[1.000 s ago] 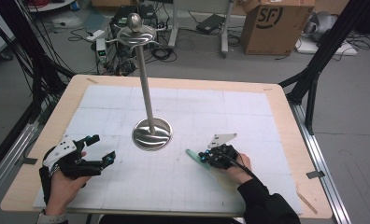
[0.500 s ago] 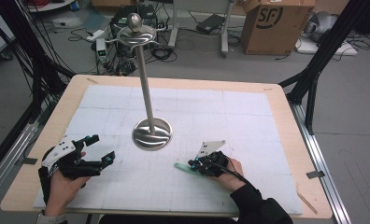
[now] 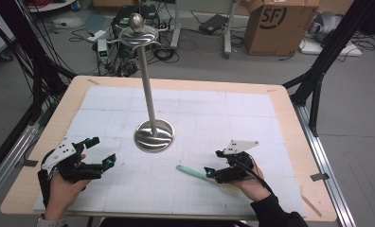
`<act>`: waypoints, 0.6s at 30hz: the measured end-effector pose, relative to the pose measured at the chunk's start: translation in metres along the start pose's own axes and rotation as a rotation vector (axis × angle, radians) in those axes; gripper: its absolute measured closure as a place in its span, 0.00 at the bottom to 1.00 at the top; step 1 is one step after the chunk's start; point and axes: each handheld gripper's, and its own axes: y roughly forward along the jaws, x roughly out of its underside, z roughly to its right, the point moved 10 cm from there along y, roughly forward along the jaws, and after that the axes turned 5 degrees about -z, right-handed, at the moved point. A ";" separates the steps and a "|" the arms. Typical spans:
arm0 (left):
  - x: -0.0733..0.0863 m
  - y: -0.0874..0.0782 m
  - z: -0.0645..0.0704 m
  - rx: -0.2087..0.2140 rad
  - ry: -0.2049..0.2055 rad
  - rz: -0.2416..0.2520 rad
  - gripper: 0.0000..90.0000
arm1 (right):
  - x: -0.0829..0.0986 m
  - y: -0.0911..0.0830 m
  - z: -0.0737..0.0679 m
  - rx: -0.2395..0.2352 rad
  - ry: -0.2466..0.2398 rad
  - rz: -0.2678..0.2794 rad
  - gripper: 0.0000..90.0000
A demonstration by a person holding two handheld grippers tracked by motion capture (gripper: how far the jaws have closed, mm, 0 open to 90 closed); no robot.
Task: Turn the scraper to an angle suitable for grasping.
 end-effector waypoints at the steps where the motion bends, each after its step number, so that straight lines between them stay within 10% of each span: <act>1: 0.000 0.001 0.001 0.001 0.002 -0.002 0.06 | 0.003 -0.003 0.000 0.015 -0.017 -0.006 0.20; 9: 0.001 0.001 0.001 0.000 0.003 -0.007 0.06 | 0.019 -0.022 -0.009 0.049 -0.088 -0.045 0.01; 18: 0.001 0.001 0.002 0.004 0.001 -0.006 0.06 | 0.019 -0.036 -0.005 0.075 -0.105 -0.049 0.01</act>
